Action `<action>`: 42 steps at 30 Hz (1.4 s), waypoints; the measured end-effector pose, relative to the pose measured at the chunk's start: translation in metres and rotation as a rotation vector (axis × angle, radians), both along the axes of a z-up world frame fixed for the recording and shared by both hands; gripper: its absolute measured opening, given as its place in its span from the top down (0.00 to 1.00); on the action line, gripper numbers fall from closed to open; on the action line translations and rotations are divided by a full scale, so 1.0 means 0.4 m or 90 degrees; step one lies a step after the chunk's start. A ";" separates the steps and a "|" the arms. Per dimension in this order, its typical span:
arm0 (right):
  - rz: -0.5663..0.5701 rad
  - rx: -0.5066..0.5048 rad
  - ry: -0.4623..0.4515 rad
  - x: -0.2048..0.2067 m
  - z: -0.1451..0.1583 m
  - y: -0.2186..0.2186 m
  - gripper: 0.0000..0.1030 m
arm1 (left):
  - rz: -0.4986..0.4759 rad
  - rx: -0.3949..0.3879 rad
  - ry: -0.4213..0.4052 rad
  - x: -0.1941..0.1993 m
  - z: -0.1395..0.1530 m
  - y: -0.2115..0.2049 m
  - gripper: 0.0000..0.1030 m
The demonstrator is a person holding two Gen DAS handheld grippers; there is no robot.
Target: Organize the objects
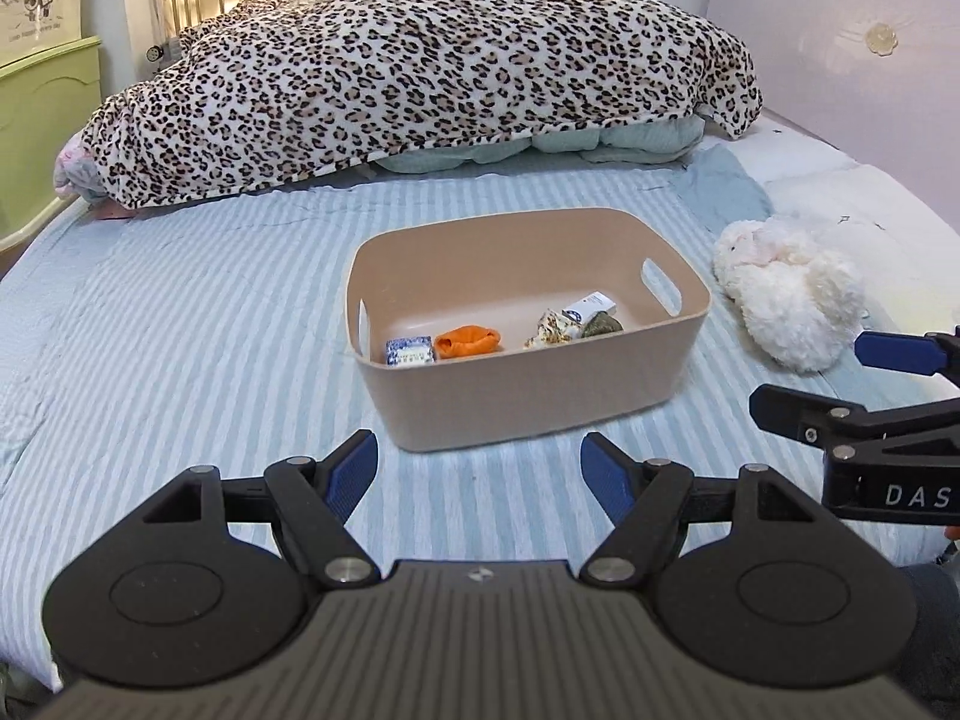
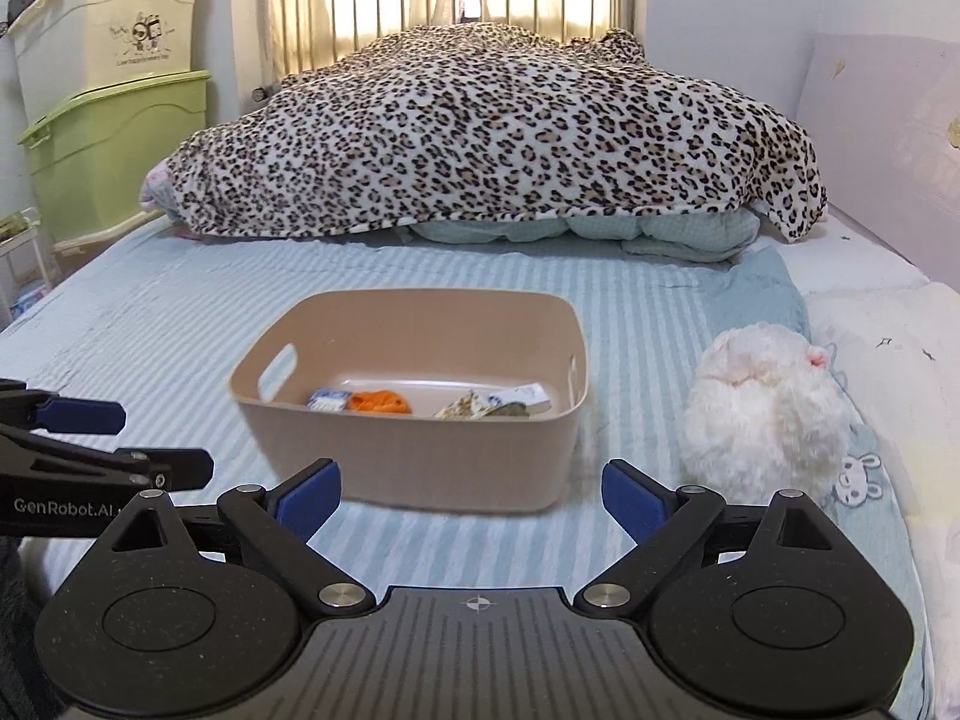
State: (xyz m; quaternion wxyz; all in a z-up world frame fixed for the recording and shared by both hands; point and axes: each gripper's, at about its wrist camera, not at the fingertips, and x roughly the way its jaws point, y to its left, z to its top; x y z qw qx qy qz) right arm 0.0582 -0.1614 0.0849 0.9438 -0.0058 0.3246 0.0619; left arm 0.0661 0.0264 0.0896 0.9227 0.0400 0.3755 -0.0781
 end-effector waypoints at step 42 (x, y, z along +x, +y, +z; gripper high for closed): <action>-0.006 0.030 0.058 -0.286 -0.021 -0.002 0.06 | -0.003 -0.004 0.023 -0.254 -0.053 0.023 0.27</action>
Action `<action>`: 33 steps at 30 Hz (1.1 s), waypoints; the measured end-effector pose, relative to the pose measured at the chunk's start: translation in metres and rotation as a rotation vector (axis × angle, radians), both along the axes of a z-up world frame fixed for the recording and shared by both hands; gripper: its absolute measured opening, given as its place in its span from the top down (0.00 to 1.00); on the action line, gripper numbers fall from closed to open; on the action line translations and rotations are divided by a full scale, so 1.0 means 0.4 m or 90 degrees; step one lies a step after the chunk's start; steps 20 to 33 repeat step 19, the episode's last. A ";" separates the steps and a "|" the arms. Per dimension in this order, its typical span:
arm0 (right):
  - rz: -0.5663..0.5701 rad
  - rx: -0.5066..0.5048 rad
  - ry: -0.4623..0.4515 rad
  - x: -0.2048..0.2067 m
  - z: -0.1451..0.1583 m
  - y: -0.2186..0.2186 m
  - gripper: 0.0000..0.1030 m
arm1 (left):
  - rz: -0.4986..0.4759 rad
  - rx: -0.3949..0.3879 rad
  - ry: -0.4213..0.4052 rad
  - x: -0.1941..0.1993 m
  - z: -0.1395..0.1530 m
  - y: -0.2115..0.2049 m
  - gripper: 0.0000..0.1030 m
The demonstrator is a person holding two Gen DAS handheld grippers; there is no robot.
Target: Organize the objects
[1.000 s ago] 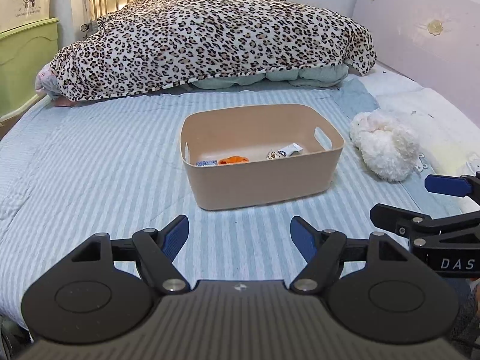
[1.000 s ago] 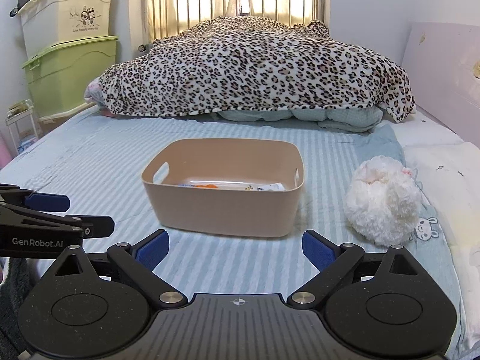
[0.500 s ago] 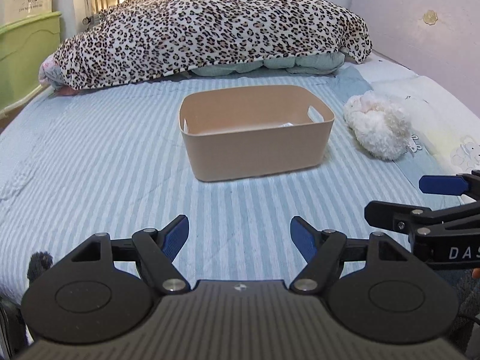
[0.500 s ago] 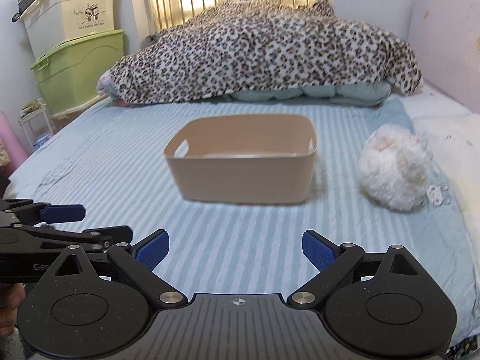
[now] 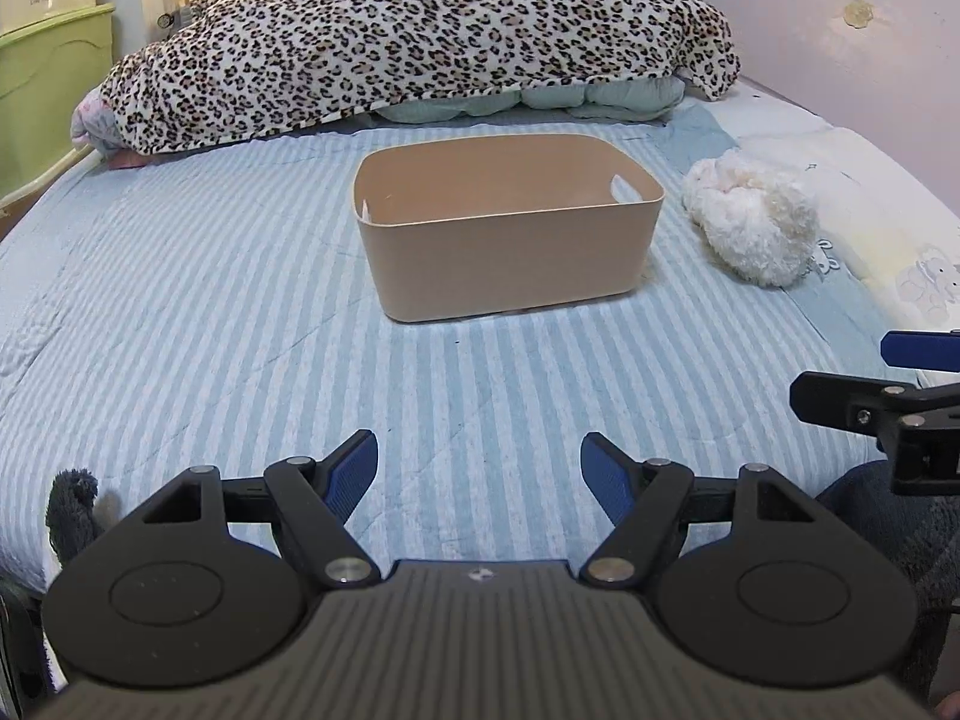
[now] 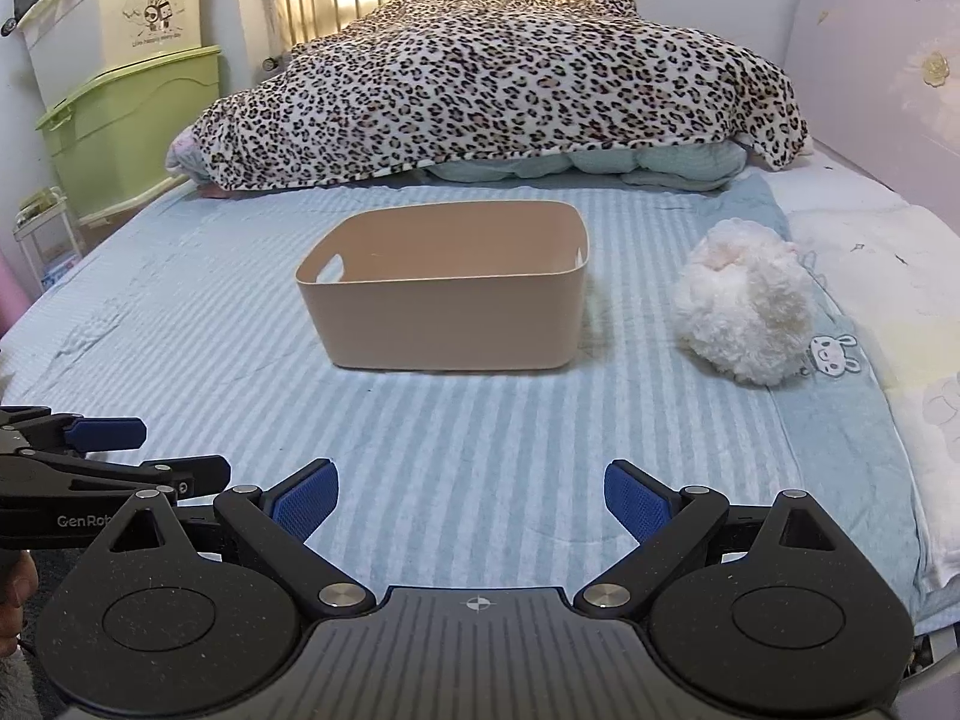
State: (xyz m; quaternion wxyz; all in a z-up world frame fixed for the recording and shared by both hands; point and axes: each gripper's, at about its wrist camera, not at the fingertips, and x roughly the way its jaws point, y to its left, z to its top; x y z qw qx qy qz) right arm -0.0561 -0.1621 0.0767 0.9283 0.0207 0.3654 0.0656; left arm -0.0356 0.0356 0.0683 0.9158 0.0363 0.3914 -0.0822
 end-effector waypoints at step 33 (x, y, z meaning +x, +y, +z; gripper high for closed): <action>-0.002 -0.002 0.002 0.003 0.001 -0.005 0.06 | -0.008 0.002 -0.015 0.000 0.009 -0.009 0.25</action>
